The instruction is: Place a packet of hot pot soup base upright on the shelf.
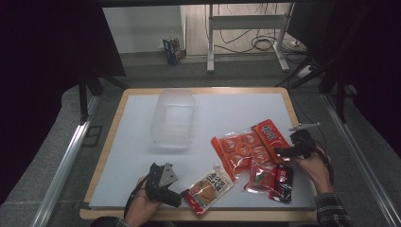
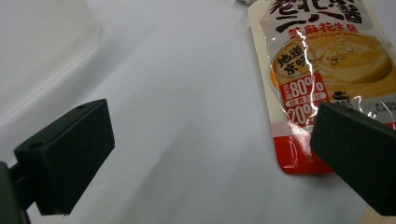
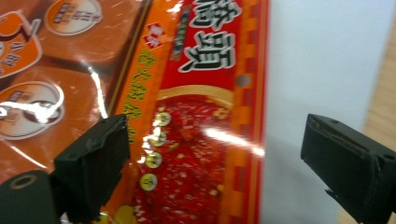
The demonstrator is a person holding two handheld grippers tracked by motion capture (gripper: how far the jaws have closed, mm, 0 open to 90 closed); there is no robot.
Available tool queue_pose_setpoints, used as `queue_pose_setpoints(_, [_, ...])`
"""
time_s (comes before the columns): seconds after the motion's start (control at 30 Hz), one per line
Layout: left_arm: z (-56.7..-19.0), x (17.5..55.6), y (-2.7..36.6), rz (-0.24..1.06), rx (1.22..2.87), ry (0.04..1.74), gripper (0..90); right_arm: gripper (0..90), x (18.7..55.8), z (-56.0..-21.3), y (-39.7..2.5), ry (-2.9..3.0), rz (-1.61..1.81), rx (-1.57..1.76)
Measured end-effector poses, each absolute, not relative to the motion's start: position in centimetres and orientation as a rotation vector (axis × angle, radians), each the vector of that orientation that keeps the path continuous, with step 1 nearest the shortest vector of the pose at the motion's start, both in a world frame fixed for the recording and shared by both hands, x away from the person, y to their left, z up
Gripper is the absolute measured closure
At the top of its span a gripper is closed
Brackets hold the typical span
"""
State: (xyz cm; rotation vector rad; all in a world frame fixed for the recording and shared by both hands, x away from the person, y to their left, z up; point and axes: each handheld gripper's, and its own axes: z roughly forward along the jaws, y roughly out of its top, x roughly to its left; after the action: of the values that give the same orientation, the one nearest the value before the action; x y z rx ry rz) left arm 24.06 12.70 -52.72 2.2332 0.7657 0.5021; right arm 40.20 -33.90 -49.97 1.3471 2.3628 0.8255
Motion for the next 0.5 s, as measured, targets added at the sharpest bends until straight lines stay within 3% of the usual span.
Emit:
queue_pose_setpoints(0.17, [-52.7, 24.1, 12.7, 0.502, 2.234, 0.765, 0.0, 21.5, 40.2, -50.2, -33.6, 2.413, 0.851, 1.382])
queue_pose_setpoints(0.23, [-52.7, 24.1, 12.7, 0.504, 2.242, 0.759, 0.0, 22.6, 40.2, -50.1, -33.6, 2.420, 0.866, 1.389])
queue_pose_setpoints(0.5, [-52.8, 24.0, 12.5, 0.505, 2.252, 0.752, 0.0, 53.8, 40.0, -49.2, -32.0, 2.469, 0.966, 1.348])
